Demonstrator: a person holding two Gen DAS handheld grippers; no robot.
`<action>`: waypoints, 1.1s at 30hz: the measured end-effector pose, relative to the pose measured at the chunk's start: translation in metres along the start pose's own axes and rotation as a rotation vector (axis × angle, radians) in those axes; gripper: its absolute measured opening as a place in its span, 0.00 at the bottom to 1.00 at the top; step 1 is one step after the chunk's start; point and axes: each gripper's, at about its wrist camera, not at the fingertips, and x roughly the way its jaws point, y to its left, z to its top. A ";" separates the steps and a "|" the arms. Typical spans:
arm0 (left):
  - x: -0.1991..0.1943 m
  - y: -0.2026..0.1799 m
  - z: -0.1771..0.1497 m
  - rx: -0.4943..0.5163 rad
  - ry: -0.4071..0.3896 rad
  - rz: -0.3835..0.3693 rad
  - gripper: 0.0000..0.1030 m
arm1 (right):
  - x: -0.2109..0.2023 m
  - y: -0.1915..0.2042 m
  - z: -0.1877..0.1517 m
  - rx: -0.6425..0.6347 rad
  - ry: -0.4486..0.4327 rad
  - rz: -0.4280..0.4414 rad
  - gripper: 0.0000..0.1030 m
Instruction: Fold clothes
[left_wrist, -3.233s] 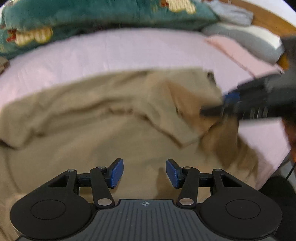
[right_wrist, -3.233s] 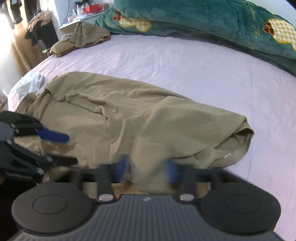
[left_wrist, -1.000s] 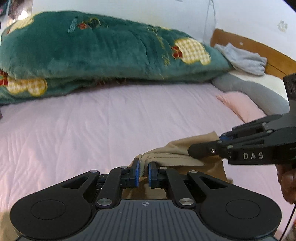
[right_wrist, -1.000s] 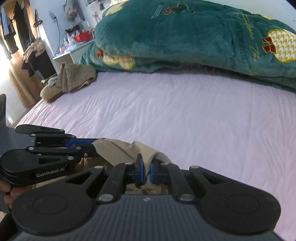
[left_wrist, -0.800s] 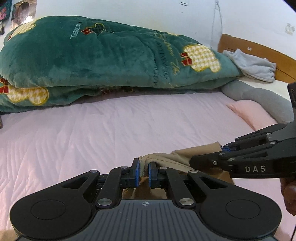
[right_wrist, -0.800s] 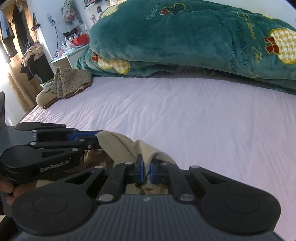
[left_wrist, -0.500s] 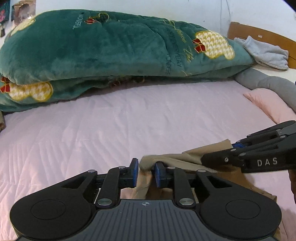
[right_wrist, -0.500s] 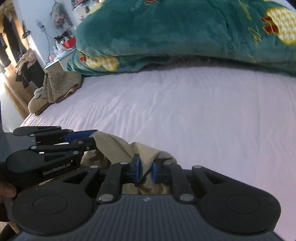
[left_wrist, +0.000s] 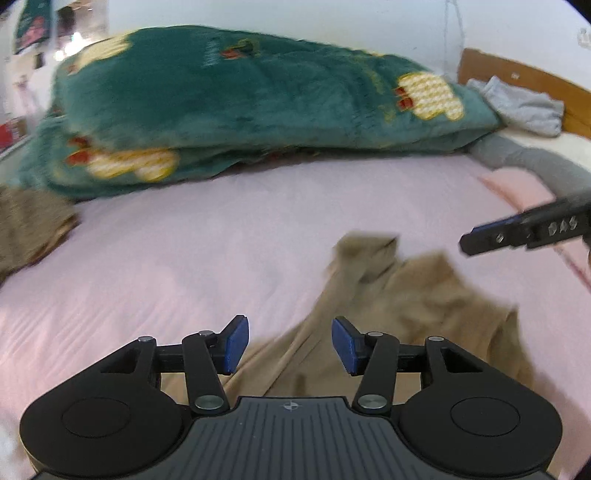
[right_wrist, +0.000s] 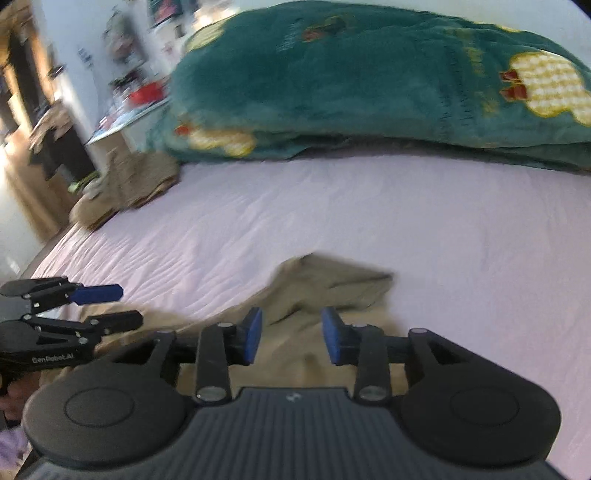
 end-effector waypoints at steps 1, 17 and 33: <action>-0.012 0.011 -0.016 0.000 0.015 0.016 0.51 | 0.003 0.017 -0.005 -0.020 0.015 0.018 0.44; 0.000 0.131 -0.099 0.076 0.138 0.064 0.49 | 0.074 0.164 -0.012 -0.119 0.179 0.115 0.58; 0.001 0.133 -0.122 0.181 0.188 0.036 0.48 | 0.090 0.192 -0.021 -0.121 0.227 0.132 0.69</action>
